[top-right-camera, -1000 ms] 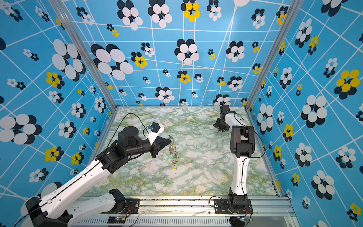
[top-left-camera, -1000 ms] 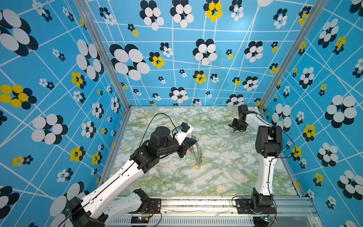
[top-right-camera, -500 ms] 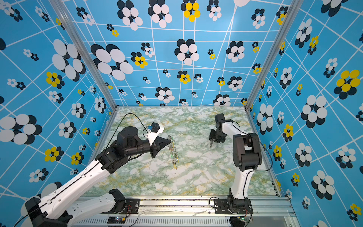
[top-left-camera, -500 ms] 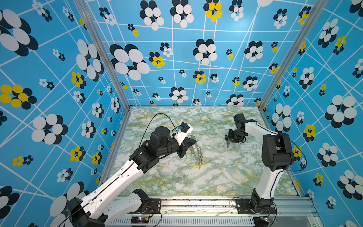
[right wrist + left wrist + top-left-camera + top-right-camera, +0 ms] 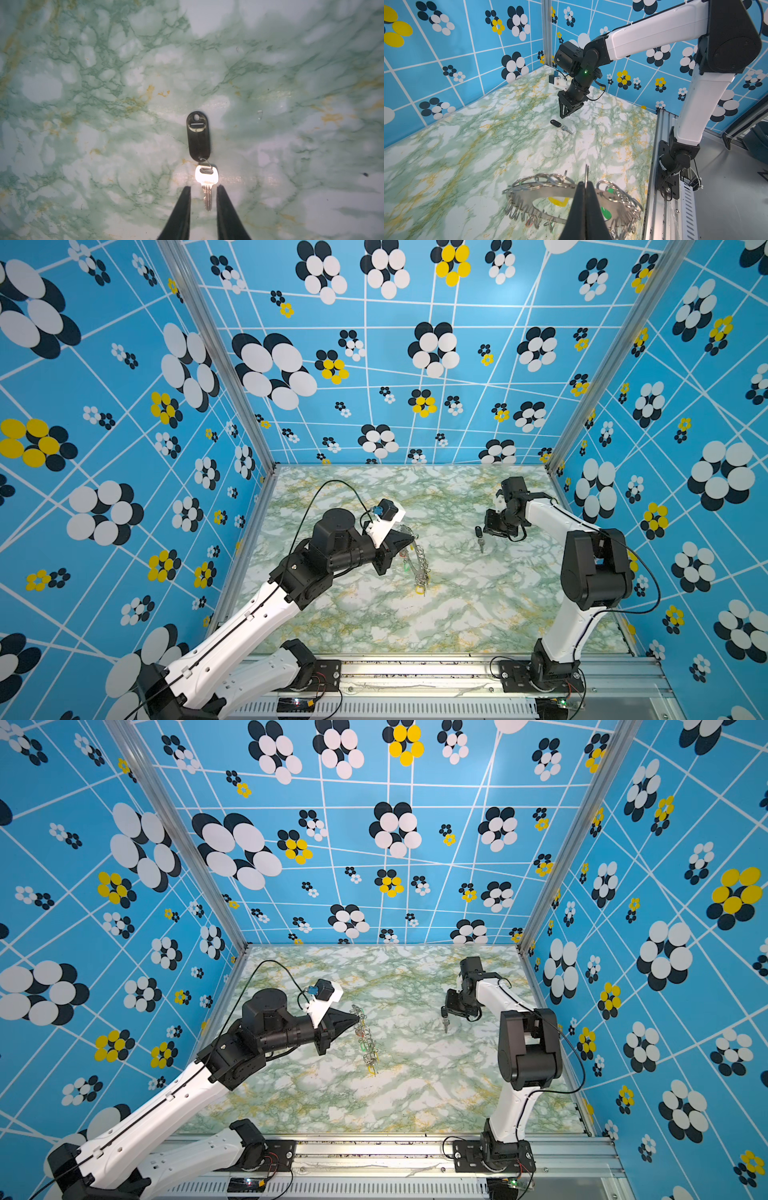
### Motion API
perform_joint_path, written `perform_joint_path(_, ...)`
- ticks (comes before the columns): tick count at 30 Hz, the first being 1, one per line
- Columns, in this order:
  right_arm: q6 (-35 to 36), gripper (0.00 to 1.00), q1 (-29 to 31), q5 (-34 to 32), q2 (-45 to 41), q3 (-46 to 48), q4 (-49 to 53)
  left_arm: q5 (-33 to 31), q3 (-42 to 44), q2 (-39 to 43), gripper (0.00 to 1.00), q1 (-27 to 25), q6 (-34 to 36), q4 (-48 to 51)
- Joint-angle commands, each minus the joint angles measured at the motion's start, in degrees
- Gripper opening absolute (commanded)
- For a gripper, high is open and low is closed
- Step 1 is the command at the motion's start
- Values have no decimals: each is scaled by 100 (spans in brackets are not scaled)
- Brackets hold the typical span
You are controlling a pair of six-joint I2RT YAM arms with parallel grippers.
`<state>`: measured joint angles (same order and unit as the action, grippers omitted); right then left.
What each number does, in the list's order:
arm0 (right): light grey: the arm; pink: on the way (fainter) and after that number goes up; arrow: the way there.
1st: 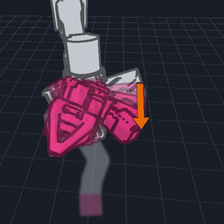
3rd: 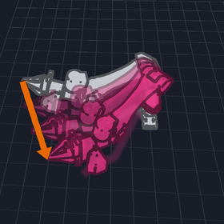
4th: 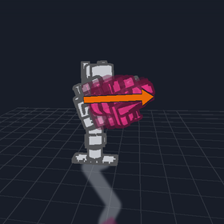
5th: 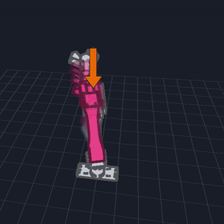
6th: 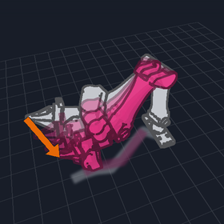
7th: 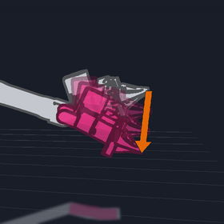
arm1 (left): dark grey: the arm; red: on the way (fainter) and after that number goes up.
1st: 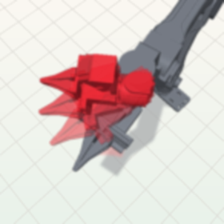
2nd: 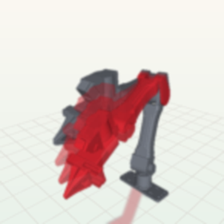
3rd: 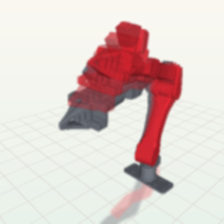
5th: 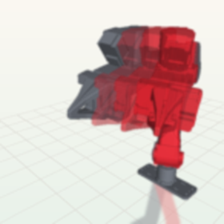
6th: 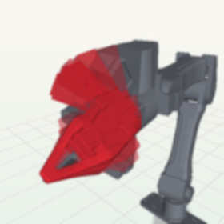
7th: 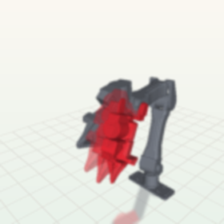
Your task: Put the keys on the keyring
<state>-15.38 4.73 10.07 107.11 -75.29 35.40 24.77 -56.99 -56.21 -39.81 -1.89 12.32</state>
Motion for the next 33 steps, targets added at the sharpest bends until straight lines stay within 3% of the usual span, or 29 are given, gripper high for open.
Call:
perform_joint_path(1,111,24,30,110,348,-144,230,7,67,117,0,26,31,-195)
perform_joint_path(33,160,10,142,-146,855,-504,398,-70,155,229,0,26,31,-124)
